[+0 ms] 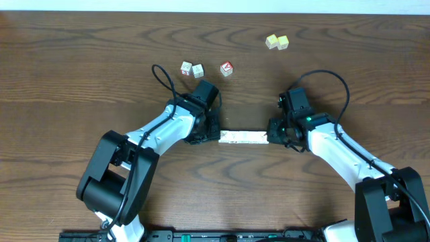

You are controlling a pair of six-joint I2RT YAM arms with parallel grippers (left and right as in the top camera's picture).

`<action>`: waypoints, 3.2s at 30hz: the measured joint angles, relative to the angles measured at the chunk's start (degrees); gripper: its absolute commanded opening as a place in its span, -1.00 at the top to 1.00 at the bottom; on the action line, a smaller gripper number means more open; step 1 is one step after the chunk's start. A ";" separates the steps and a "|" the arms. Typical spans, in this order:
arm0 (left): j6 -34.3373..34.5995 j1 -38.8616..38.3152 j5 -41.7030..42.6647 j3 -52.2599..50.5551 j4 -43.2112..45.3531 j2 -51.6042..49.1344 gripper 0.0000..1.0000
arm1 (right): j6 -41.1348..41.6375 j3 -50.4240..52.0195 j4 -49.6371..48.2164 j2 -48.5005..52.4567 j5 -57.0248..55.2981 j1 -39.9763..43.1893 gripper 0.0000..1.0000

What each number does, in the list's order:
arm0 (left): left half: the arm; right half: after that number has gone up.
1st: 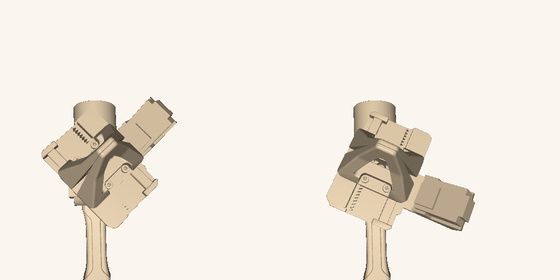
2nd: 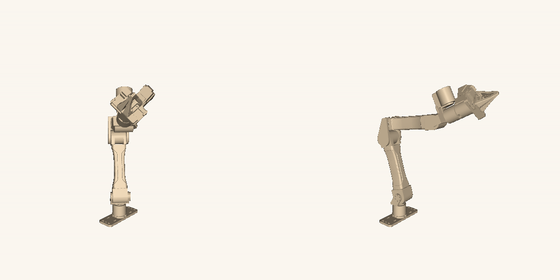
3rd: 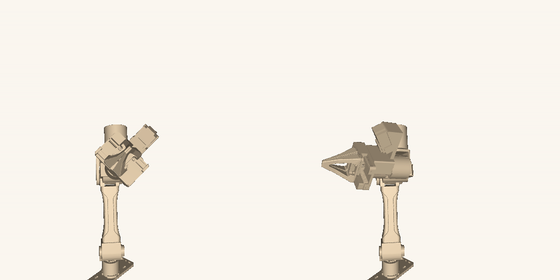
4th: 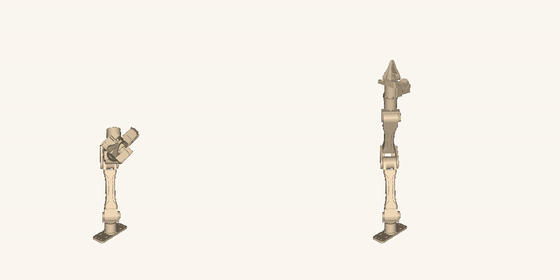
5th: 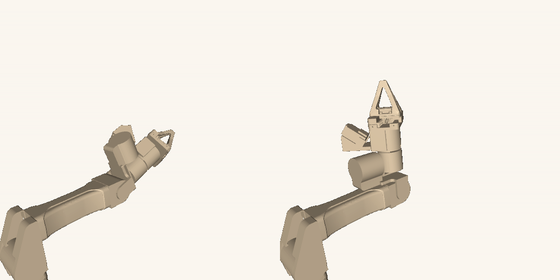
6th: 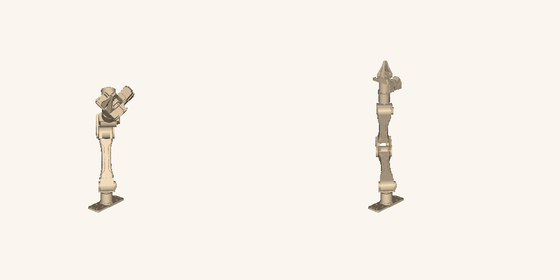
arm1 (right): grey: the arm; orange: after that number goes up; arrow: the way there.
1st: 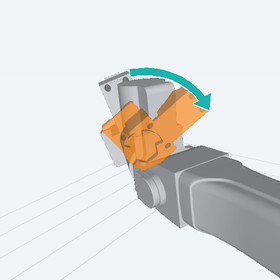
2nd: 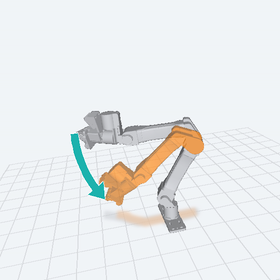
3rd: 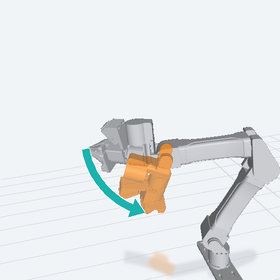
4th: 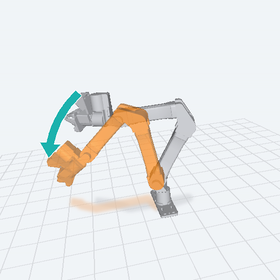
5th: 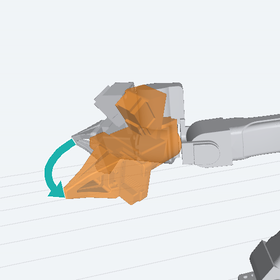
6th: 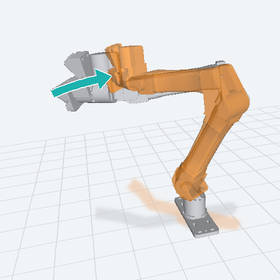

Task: Lift 5 blocks

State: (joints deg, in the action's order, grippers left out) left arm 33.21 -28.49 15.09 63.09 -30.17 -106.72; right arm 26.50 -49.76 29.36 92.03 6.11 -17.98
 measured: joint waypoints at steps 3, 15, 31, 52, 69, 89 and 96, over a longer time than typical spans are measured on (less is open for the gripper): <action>-0.02 0.55 -0.96 0.00 -1.53 0.24 0.08 | 0.00 -0.42 0.35 0.00 -0.02 -0.59 0.60; -0.04 3.04 -7.87 4.24 -13.49 2.54 0.02 | -0.04 -6.08 14.01 0.02 -1.88 3.87 0.46; -0.20 11.54 -12.04 7.74 -25.92 31.04 -0.50 | -2.60 -17.09 46.69 -22.23 0.02 4.17 -0.98; -0.20 11.54 -12.09 7.74 -26.21 33.31 -0.52 | 2.25 -17.16 50.97 -35.26 2.12 0.00 -0.99; -0.20 11.54 -12.07 7.78 -26.25 33.31 -0.52 | -7.48 -7.37 28.52 -44.83 -2.67 7.61 -0.99; -0.20 11.56 -12.11 7.82 -26.23 33.31 -0.52 | -24.15 29.77 -4.90 -91.08 1.73 18.23 -0.99; -0.20 11.56 -12.09 7.82 -26.23 33.31 -0.53 | -24.46 36.57 -15.69 -91.36 1.51 18.23 -0.99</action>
State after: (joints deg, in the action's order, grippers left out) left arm 33.01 -16.93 3.01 70.91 -56.40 -73.41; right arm 2.04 -13.19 13.67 0.67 7.62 0.25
